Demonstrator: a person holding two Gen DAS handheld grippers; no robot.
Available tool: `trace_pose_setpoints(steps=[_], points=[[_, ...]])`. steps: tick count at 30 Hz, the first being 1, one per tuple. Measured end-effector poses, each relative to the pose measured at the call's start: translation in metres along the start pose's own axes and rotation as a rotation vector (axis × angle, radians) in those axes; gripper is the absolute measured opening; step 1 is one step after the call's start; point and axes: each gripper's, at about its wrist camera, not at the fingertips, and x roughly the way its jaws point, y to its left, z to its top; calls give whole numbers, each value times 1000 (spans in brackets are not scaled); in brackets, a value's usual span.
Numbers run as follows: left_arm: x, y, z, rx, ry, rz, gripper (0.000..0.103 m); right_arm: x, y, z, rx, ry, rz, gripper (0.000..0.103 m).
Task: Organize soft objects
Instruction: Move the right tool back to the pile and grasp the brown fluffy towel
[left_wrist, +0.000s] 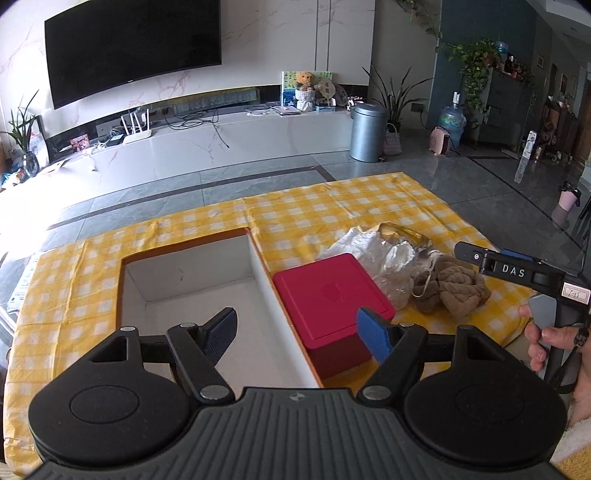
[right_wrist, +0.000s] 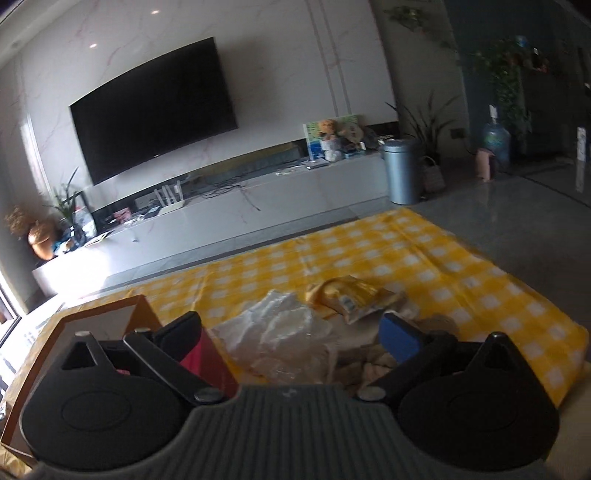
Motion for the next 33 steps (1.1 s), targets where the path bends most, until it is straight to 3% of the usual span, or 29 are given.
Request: trace_pose_setpoints(steps=[5,8,14,19,23,25,29,33], points=[[22,-31,3,18,30,-49,87,2,-60,-6,176,33,-197,101],[38,-49,4,44,57,-62,87,27,-89,-17,322,122,-255,101],[66,-71,2,60,106,-83,87,69,-97,-37,361,266,-150,101],[77,-77,-2,28,140,-104,86,93,-107,-49,565,337,96,101],[77,-82,-3,28,142,-102,86,118,-116,-60,679,431,69,100],[74,-83,-5,33,136,-100,86,122,-121,-64,729,426,78,94],[70,-83,-12,52,140,-75,86,115,-137,-77,933,346,165,68],[64,-76,-19,57,155,-52,86,110,-142,-81,971,328,164,44]])
